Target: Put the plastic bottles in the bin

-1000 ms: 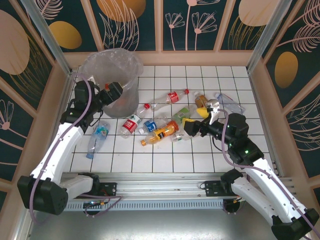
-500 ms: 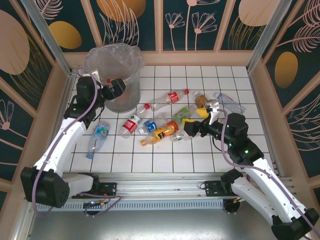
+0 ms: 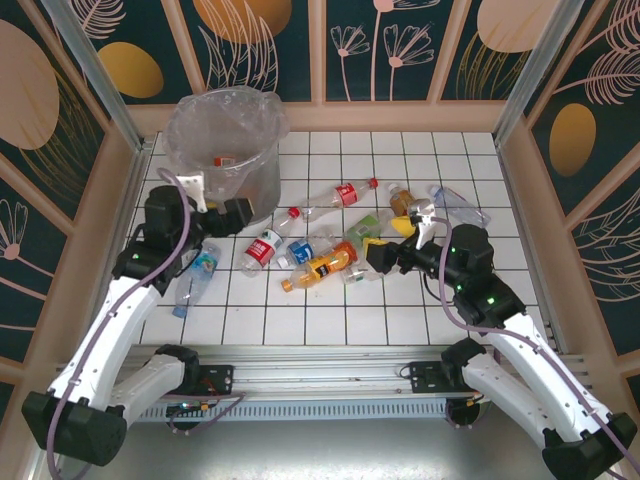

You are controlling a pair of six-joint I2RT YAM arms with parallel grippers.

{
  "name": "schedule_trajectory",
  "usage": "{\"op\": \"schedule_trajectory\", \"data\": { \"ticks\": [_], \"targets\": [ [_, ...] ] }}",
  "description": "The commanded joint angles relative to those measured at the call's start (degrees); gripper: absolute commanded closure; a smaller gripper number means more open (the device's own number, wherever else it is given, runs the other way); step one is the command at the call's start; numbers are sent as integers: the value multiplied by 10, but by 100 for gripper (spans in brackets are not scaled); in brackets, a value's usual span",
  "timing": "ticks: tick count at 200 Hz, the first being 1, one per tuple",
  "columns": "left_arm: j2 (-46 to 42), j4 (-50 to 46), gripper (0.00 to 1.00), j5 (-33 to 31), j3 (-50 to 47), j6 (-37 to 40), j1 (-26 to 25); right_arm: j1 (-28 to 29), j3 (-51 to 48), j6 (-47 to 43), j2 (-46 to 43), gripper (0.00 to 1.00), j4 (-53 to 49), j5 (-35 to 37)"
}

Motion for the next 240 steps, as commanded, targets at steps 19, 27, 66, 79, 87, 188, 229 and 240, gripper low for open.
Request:
{"op": "schedule_trajectory", "data": {
  "ticks": [19, 27, 66, 79, 87, 188, 229, 240],
  "targets": [
    [62, 3, 7, 87, -9, 56, -78, -3, 18, -16, 0, 3, 10, -43],
    [77, 6, 7, 83, -6, 69, -94, -2, 17, -16, 0, 2, 12, -55],
    [148, -2, 7, 57, 27, 135, -139, -3, 9, -26, 2, 1, 21, -124],
    [171, -7, 6, 47, 42, 155, -147, -3, 3, -28, 2, 1, 31, -149],
    [187, -7, 6, 42, 53, 161, -151, -2, -1, -28, 2, 1, 36, -157],
    [392, -62, 20, -22, 152, 262, -167, -2, -9, -40, -11, 1, 47, -196],
    [462, -81, 25, -22, 193, 284, -172, -2, -6, -41, -3, 1, 40, -187],
    [474, -84, 26, -21, 199, 287, -174, -2, -6, -42, -4, 1, 39, -186]
  ]
}}
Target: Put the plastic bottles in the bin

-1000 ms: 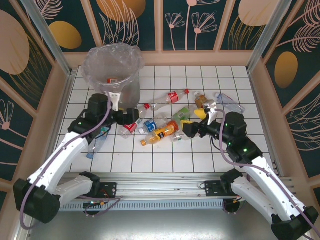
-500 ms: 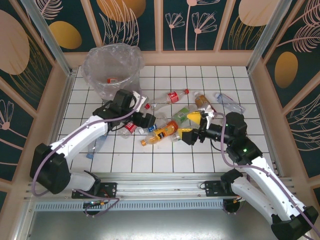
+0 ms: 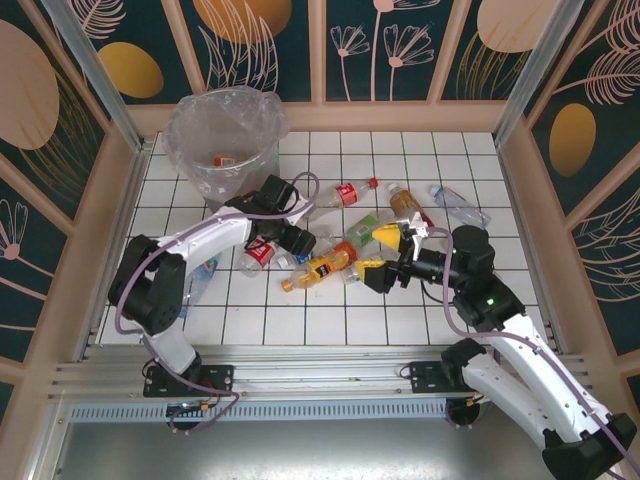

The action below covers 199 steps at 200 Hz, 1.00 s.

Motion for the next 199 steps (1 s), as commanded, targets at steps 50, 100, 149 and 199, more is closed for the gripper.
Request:
{"op": "schedule_trajectory", "data": {
  "ticks": [50, 100, 149, 199],
  "targets": [
    [70, -35, 31, -8, 46, 28, -14, -2, 3, -11, 4, 1, 16, -3],
    [100, -36, 30, -36, 65, 23, -25, -2, 3, -11, 7, 1, 13, 2],
    [117, -30, 25, -46, 71, 18, -27, -3, 4, -12, 8, 1, 13, 8],
    [124, -25, 27, -48, 77, 16, -28, -2, 4, -13, 8, 1, 12, 9]
  ]
}}
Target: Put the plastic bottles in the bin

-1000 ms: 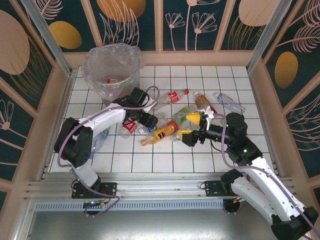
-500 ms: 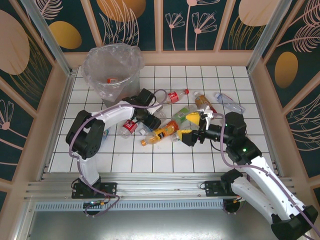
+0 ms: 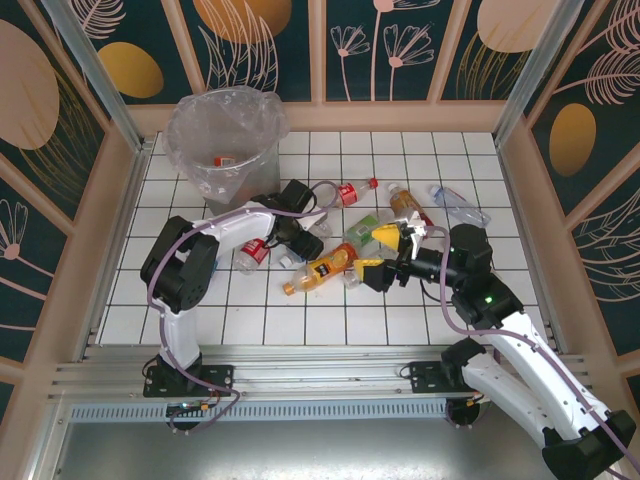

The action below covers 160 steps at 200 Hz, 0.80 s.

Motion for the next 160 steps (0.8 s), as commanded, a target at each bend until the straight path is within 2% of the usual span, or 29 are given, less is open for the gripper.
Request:
{"op": "schedule_trajectory", "data": {
  "ticks": [1, 46, 87, 160],
  "targets": [
    [11, -7, 27, -5, 14, 0, -4, -2, 4, -13, -1, 1, 12, 4],
    [-10, 8, 41, -3, 22, -10, -3, -2, 3, -12, -4, 1, 12, 8],
    [-57, 20, 40, 7, 41, -29, -3, -2, 1, -11, -13, 1, 17, 17],
    [-151, 77, 39, 62, 100, -98, -3, -3, -29, -4, -77, 1, 72, 54]
  ]
}}
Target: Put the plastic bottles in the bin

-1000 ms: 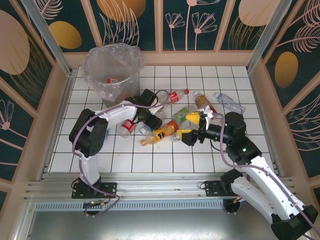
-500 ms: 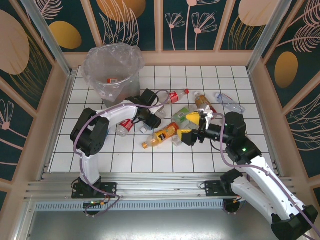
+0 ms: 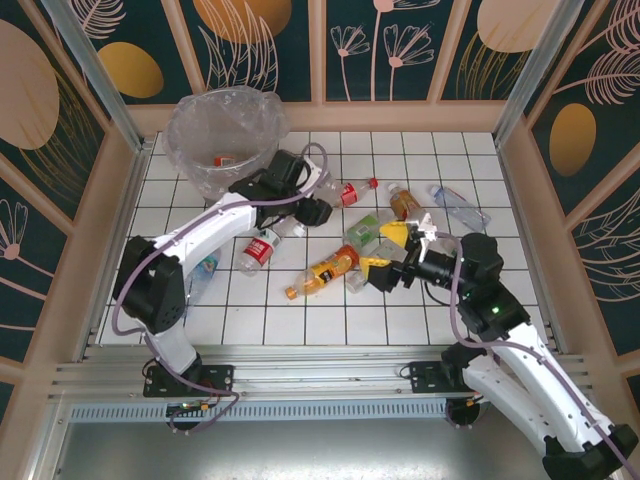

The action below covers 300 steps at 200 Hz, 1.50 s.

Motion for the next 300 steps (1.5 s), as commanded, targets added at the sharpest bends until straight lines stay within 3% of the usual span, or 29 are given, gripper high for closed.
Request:
{"op": "schedule_trajectory", "data": {
  "ticks": [1, 46, 84, 159, 220, 300],
  "targets": [
    [-35, 36, 39, 32, 33, -37, -2, -2, -14, -4, -25, 1, 50, 12],
    [-60, 61, 40, 27, 101, -74, -2, -2, -21, -6, -56, 1, 58, 35],
    [-68, 61, 41, -22, 155, -78, 8, -2, -23, -6, -64, 1, 61, 42],
    [-83, 53, 41, -49, 184, -73, 134, -2, -24, -6, -66, 1, 61, 42],
    [-45, 6, 41, -69, 230, -51, 223, -3, -23, -5, -63, 1, 57, 44],
    [45, -78, 41, -42, 283, -5, 244, -3, -22, -5, -61, 1, 54, 47]
  ]
}}
